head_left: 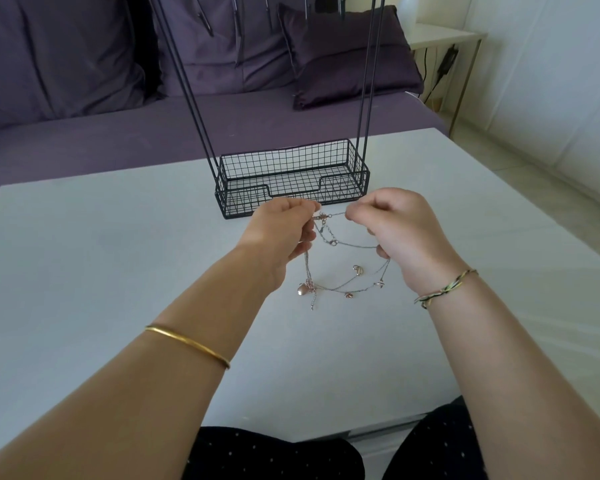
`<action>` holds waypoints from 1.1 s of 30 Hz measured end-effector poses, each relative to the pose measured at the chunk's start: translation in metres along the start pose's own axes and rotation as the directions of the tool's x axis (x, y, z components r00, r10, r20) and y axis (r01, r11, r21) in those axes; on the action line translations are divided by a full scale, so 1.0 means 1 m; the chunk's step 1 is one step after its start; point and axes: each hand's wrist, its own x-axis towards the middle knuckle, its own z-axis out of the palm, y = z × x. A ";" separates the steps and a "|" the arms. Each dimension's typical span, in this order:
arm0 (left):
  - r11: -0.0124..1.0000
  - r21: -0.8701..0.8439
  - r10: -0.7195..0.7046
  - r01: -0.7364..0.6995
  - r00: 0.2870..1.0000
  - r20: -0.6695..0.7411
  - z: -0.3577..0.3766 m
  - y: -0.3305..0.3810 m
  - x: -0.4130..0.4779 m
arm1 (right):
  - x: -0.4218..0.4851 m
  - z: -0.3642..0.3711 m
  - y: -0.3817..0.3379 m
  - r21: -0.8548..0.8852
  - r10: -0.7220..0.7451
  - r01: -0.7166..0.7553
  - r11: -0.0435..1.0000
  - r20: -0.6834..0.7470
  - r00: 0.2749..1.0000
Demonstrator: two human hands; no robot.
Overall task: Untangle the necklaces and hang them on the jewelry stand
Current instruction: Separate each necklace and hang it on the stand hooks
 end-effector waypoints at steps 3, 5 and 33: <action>1.000 -0.025 -0.009 0.010 1.000 0.009 0.000 0.001 -0.001 | -0.001 0.000 0.002 -0.030 -0.054 0.056 0.998 0.050 0.997; 0.999 -0.024 -0.031 0.031 0.999 0.028 0.000 0.002 -0.003 | -0.001 -0.001 0.003 -0.045 -0.098 0.100 0.994 0.032 0.995; 0.968 0.220 -0.100 0.118 0.991 -0.094 -0.005 -0.001 -0.003 | 0.008 -0.003 0.003 0.083 -0.052 0.077 0.994 -0.267 0.962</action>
